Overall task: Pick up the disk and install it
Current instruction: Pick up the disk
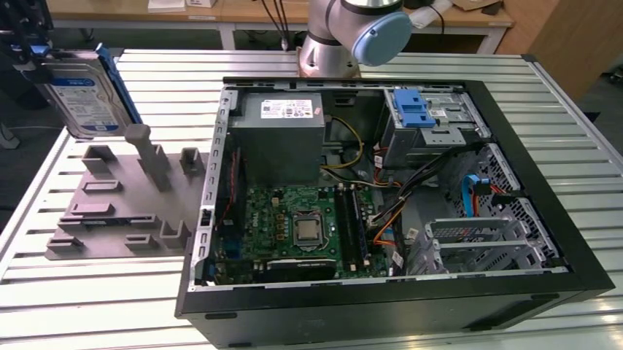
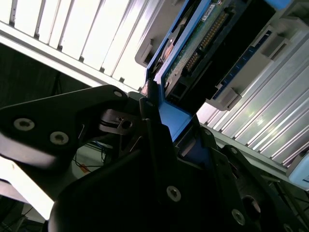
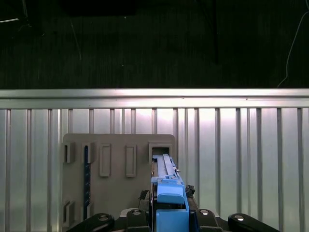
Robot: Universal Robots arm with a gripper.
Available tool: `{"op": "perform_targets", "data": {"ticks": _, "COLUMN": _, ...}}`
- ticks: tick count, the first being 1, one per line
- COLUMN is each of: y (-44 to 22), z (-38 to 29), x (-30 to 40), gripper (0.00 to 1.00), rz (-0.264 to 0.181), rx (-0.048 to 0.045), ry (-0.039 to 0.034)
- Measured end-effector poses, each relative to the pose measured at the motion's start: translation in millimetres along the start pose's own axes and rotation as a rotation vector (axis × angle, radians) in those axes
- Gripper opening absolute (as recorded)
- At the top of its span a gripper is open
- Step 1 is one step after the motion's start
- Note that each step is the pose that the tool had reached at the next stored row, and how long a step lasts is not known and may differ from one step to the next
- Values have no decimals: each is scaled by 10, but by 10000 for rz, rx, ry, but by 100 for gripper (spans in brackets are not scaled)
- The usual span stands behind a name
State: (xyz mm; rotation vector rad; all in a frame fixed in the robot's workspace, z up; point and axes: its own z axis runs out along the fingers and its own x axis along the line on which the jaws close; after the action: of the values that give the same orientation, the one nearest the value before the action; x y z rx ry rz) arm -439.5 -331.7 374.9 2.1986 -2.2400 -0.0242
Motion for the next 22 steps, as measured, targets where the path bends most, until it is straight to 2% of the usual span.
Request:
{"op": "perform_targets", "data": {"ticks": 13, "y": 1, "z": -35, "x": 0, "gripper": 36, "rz": 0, "rx": 0, "ry": 0}}
{"op": "perform_targets", "data": {"ticks": 22, "y": 1, "z": -93, "x": -1, "gripper": 36, "rz": 0, "rx": 0, "ry": 0}}
